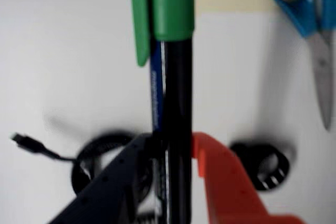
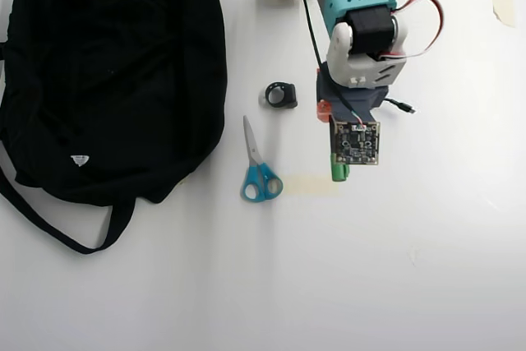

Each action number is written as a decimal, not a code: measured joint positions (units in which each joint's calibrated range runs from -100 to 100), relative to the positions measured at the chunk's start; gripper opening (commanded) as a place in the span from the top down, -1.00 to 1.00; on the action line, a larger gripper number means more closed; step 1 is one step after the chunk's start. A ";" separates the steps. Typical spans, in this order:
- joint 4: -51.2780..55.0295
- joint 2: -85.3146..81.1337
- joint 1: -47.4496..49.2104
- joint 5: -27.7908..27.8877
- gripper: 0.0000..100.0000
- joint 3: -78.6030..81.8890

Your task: Put the green marker into the black bag

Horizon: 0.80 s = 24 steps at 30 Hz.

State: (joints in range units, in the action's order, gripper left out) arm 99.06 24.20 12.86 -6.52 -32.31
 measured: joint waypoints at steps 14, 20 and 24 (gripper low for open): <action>-0.26 -26.48 -11.02 0.63 0.96 25.71; -0.09 -34.21 -20.94 0.63 0.96 31.92; -0.09 -34.54 -29.02 0.63 0.96 31.92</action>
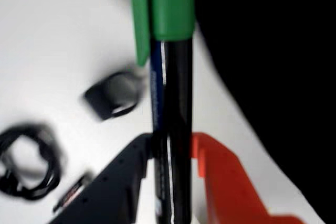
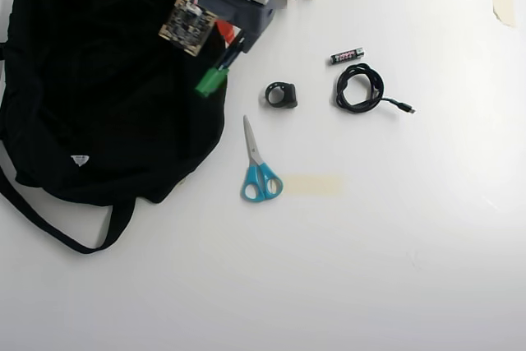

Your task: Put the green marker into the black bag

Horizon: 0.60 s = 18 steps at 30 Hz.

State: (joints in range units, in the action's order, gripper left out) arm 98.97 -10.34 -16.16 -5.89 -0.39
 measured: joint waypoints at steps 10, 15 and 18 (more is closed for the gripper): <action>-12.02 0.00 -24.17 -0.29 0.96 0.39; -23.19 12.04 -34.68 -0.39 0.96 0.39; -31.00 21.59 -35.05 -1.12 0.96 0.31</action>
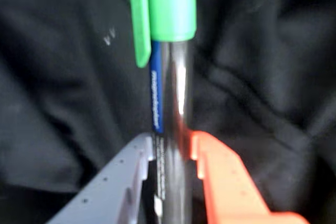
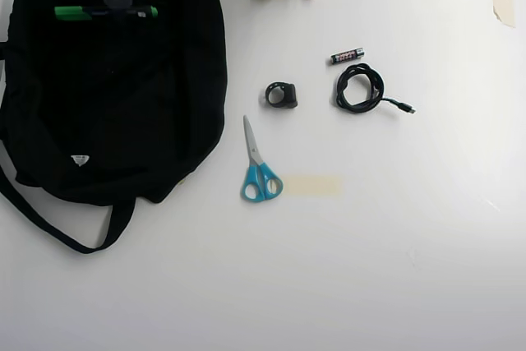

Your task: Put the green marker into the black bag

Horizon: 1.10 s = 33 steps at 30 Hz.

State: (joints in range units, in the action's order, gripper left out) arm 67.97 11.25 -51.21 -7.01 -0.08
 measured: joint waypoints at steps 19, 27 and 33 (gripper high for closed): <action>15.37 -21.00 6.02 -5.86 0.96 0.31; 15.46 -25.90 53.86 -5.86 0.96 1.34; 19.41 -25.99 57.16 0.59 0.96 1.89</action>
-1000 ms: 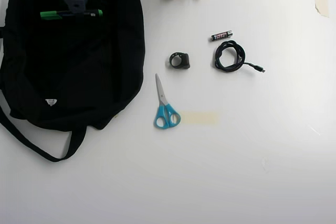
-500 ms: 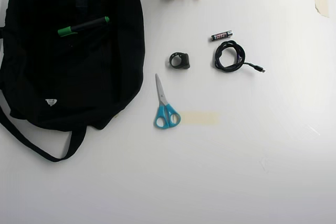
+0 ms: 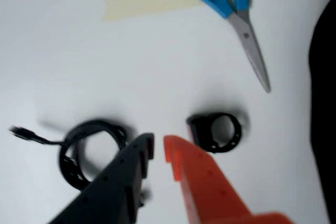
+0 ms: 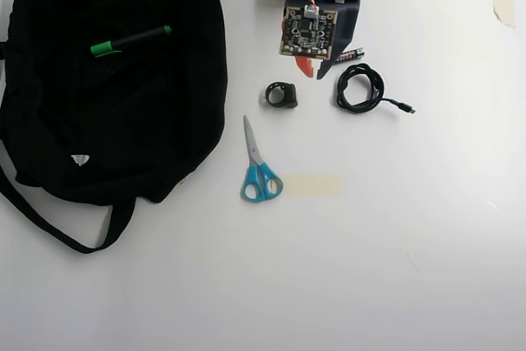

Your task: Put the green marker into the black bag

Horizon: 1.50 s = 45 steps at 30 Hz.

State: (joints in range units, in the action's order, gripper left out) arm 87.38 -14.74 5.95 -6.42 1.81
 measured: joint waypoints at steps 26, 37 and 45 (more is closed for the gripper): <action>-15.29 -51.47 6.54 1.32 0.96 54.25; -15.29 -74.97 4.04 2.10 0.96 76.34; -11.42 -83.11 -1.54 6.98 0.96 81.60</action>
State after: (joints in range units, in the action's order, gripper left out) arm 75.96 -97.84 4.41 0.56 83.41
